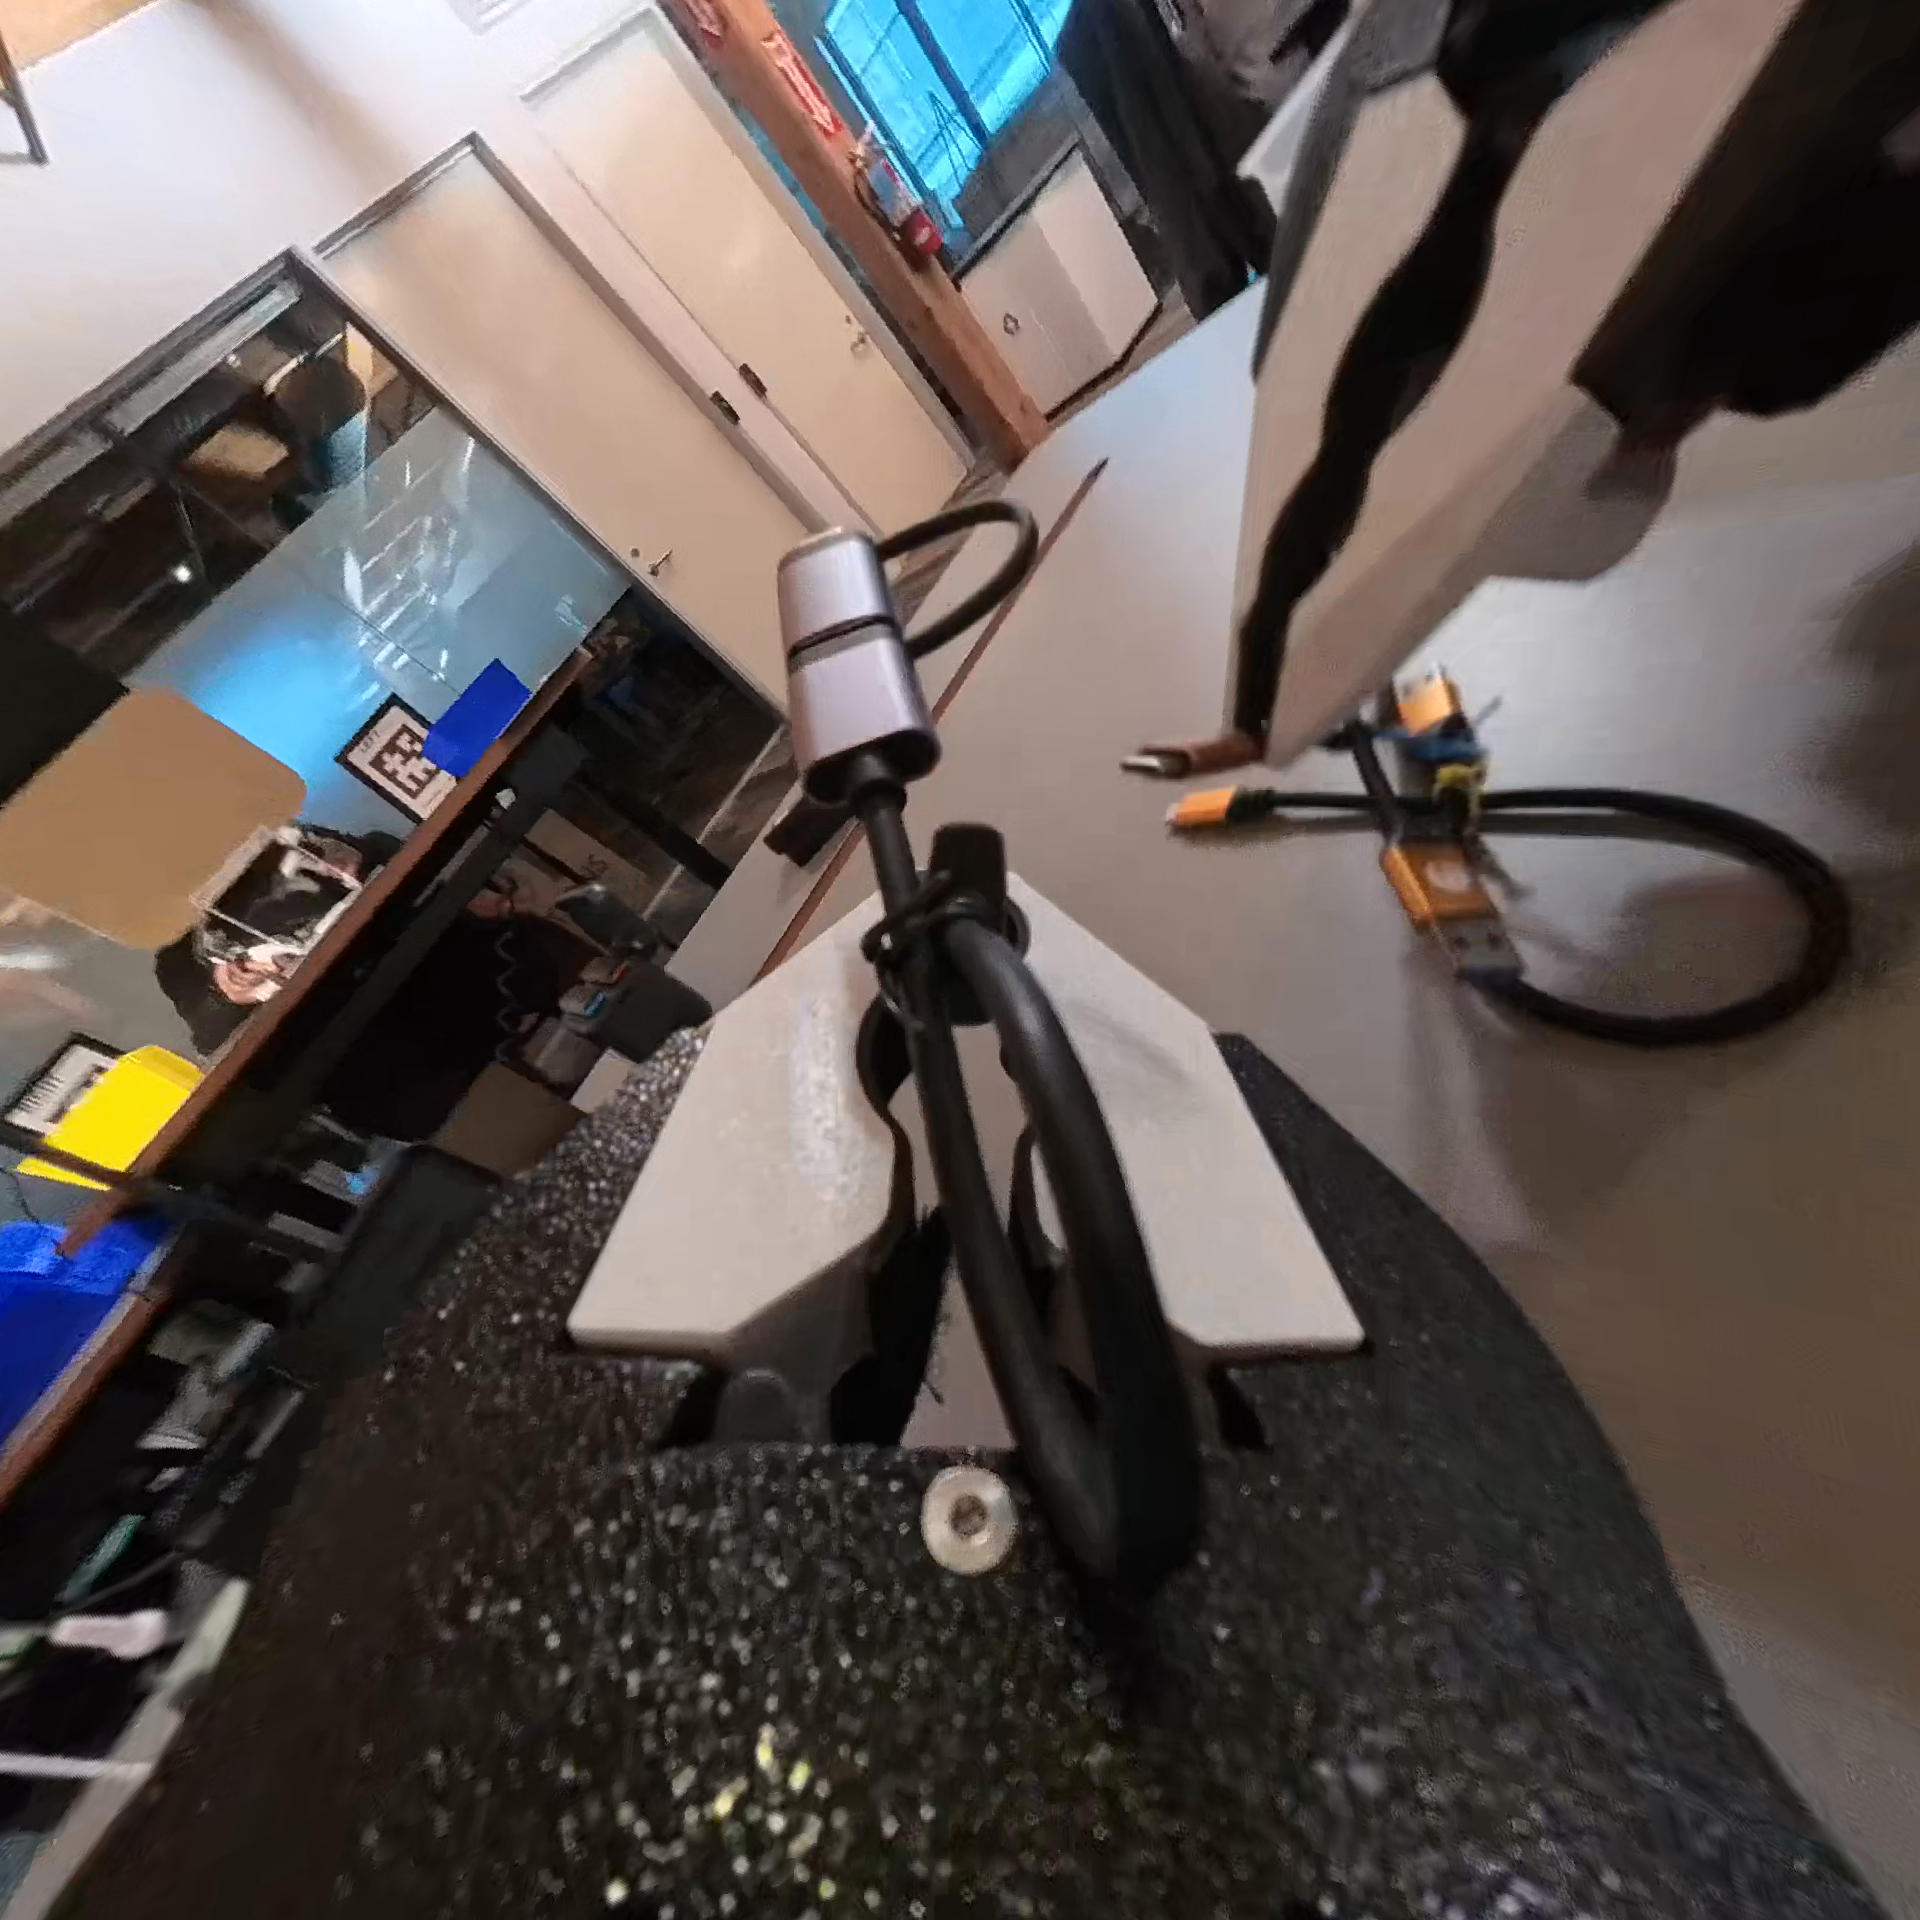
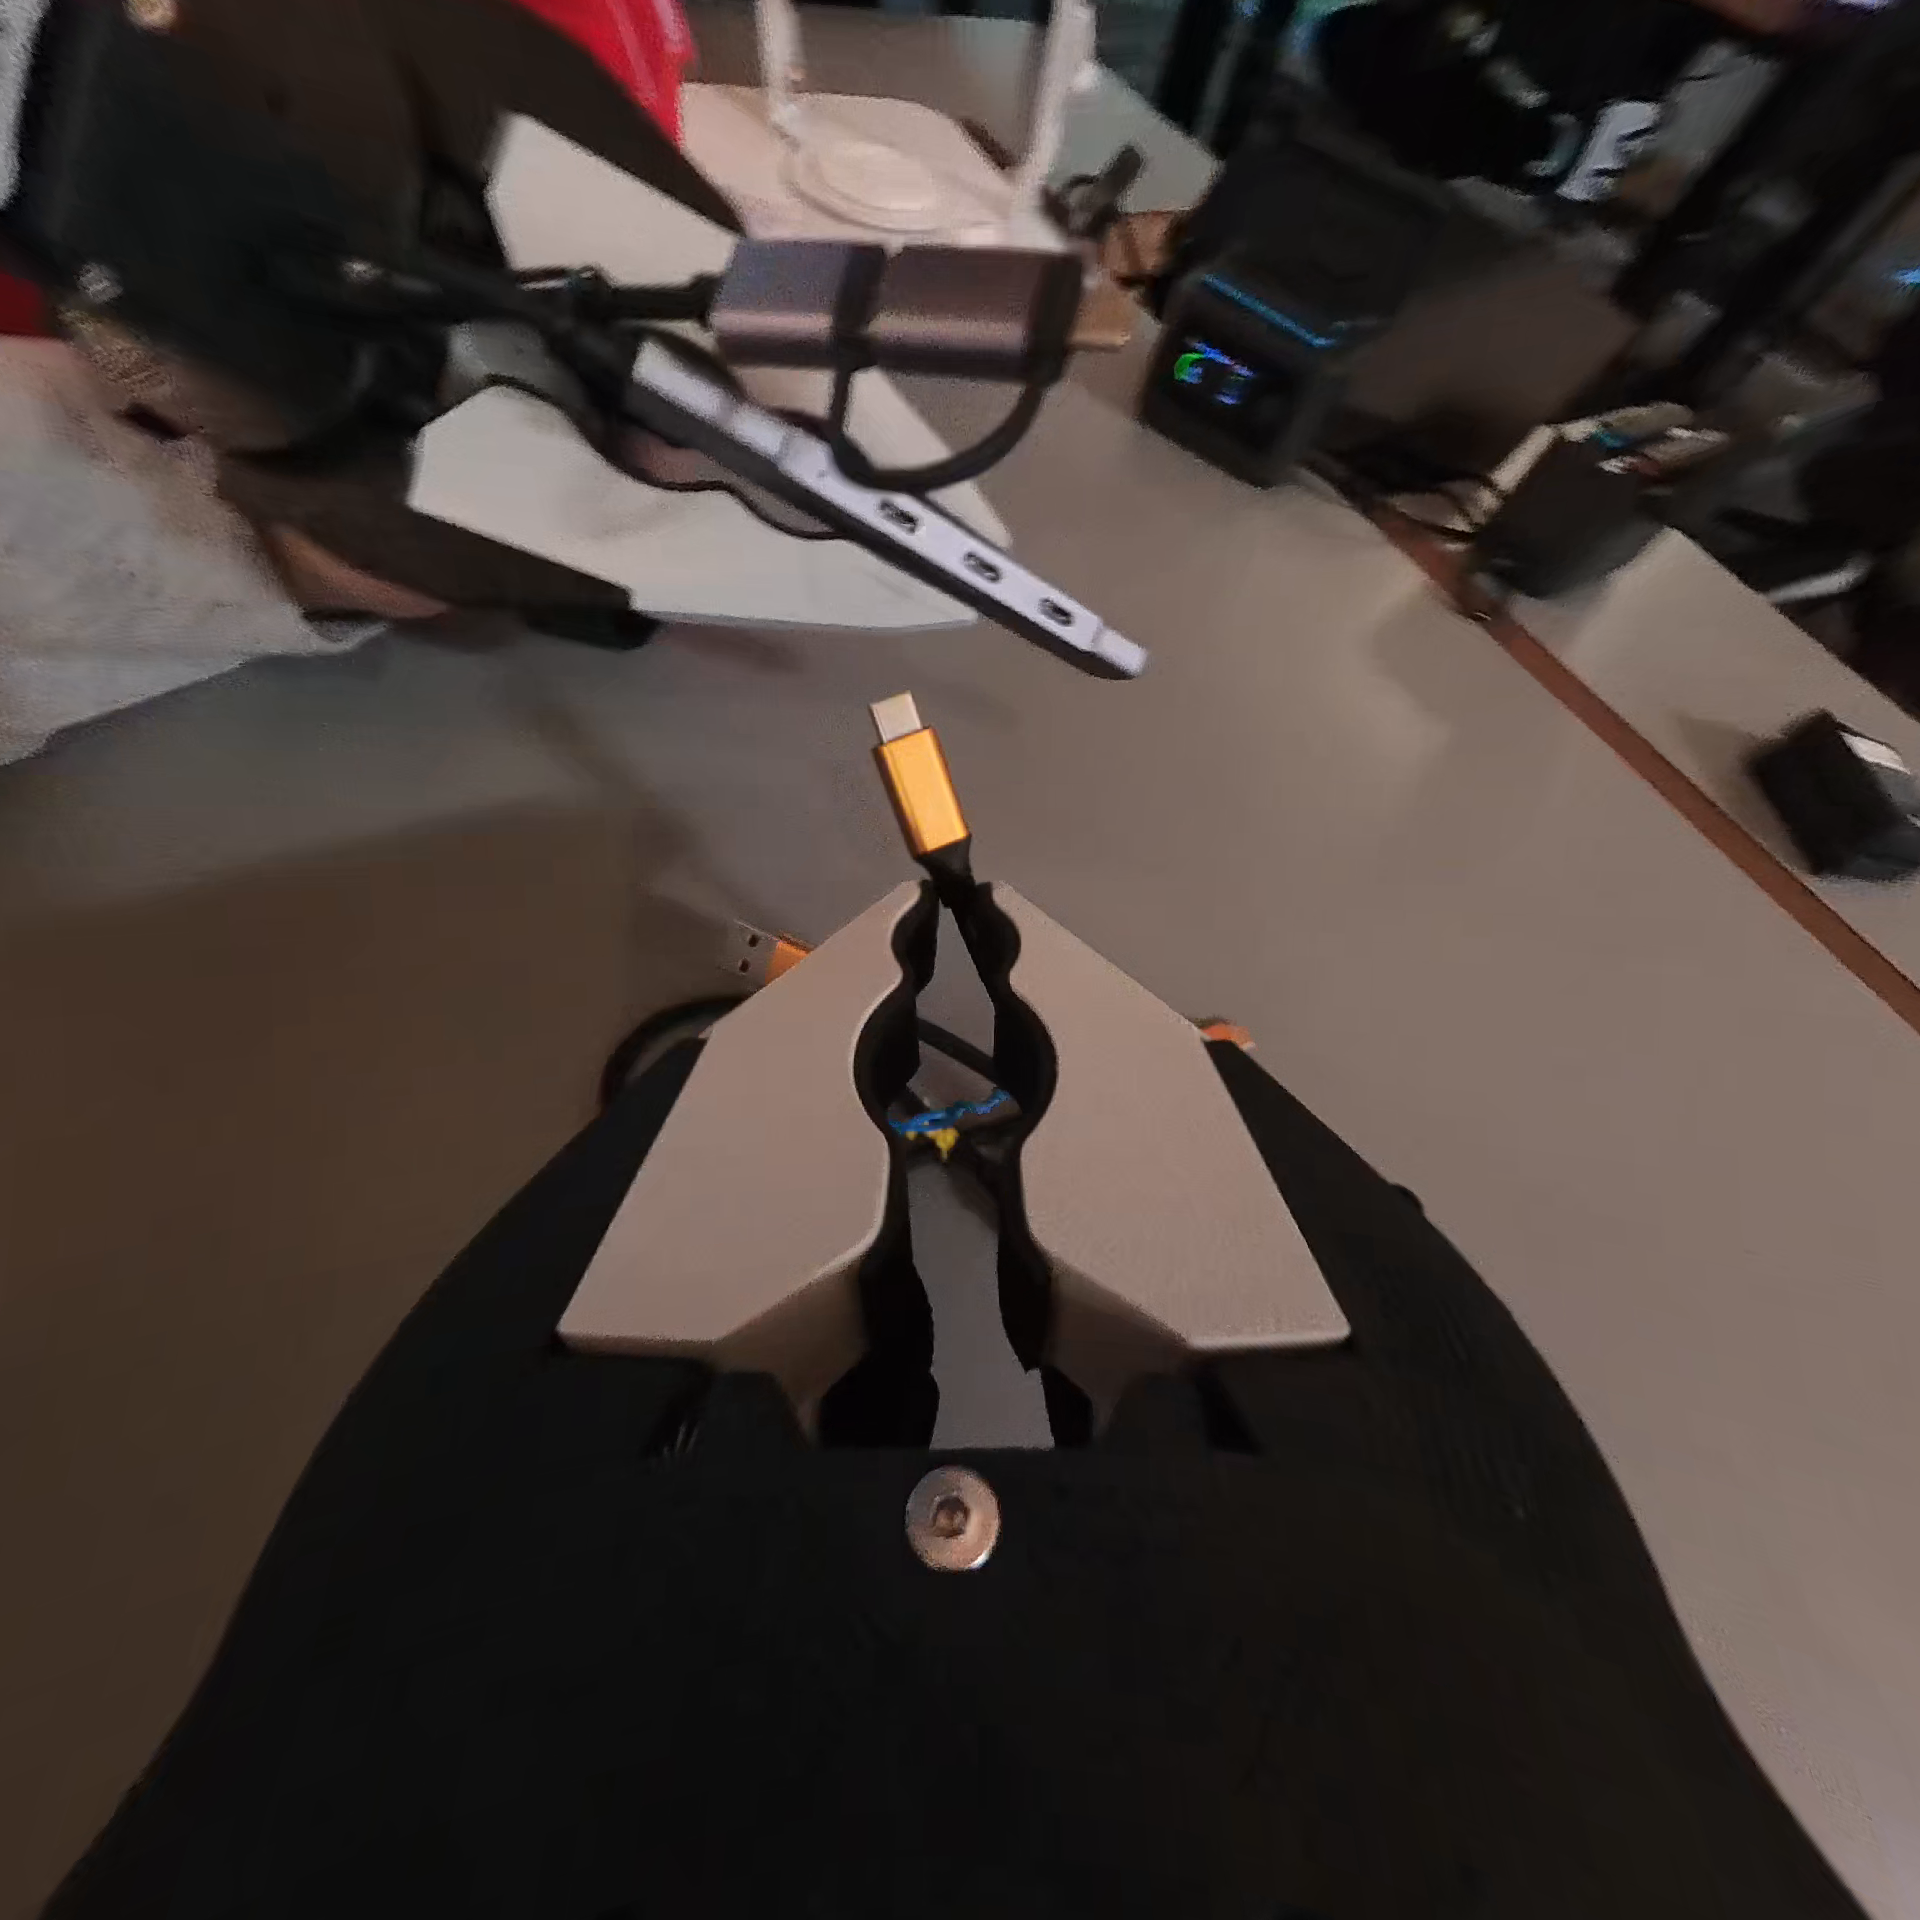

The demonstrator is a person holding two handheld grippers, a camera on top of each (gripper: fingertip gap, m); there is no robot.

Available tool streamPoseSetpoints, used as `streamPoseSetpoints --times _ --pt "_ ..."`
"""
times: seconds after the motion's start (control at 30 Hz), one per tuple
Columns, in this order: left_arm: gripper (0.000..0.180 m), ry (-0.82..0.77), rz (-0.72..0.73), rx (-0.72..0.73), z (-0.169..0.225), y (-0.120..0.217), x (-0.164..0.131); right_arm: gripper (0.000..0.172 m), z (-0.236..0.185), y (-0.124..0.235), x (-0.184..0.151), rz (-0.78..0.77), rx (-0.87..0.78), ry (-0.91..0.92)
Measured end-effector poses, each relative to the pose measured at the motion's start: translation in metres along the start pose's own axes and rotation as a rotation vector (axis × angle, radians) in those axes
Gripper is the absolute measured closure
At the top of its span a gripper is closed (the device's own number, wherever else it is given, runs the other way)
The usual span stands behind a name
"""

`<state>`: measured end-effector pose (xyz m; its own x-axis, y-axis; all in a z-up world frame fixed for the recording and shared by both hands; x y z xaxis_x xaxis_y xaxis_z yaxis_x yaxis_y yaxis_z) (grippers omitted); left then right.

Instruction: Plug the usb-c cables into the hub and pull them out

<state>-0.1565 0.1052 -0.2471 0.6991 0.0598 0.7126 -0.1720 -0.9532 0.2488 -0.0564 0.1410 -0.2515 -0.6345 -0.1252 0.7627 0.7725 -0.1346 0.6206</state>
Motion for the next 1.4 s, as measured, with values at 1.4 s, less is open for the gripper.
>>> streamPoseSetpoints --times 1.4 --pt "0.173 -0.796 0.001 0.155 0.059 0.012 0.024 0.168 -0.006 0.026 -0.030 -0.281 0.078 -0.139"
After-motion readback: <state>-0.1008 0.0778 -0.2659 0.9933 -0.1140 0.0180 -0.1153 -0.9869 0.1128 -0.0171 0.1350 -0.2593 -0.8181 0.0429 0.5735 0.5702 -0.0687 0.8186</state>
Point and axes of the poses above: each gripper's, where its closed fingertips meet, y back along the fingers, x out of its top, z = x × y across the jaws, the point moved 5 cm from there along y, back along the fingers, and after that the axes turned 11 degrees about -z, right-handed, at the moved point
